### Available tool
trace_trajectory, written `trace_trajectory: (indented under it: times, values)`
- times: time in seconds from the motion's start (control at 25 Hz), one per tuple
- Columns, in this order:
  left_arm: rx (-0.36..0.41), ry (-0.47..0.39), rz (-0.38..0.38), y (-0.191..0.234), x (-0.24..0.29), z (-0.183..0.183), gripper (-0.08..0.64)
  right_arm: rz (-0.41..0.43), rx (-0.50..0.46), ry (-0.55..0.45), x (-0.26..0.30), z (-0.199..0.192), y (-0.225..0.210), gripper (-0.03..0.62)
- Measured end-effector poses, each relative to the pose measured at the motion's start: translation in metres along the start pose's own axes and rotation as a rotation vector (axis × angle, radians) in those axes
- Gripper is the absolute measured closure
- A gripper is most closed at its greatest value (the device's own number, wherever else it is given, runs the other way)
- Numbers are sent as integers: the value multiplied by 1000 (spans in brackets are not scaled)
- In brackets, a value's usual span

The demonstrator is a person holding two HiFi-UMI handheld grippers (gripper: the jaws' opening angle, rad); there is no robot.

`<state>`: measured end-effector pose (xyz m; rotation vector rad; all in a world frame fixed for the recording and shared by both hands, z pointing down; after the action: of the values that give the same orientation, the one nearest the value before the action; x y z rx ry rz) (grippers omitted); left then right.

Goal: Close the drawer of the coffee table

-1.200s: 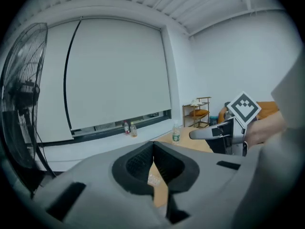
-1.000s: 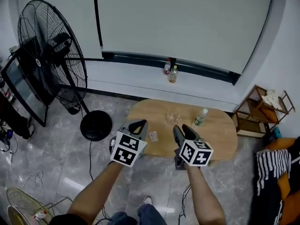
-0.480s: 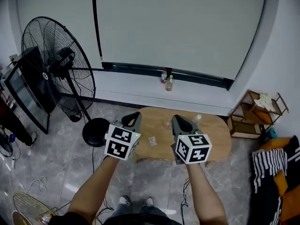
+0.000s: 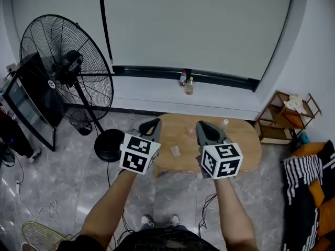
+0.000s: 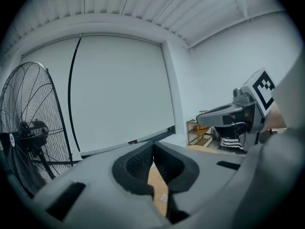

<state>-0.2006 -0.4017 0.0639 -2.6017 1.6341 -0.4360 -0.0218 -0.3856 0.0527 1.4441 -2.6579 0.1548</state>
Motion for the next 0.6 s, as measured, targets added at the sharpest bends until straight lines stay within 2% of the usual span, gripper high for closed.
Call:
trace_trajectory:
  times: [0.6]
  values:
    - [0,-14,3,28,-7,-3,552,-30,-18,-24,8,8,8,589]
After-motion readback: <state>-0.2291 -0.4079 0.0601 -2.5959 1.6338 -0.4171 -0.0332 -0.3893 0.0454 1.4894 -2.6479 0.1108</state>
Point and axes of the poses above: the fingertips, and each gripper's own axes: x forward along the fingers, y to its left, z out of its top, the point moved 5 cm from there along -x, backward along the fingers, and after that the axes turned 6 degrees about z, right-handed, at the moved point
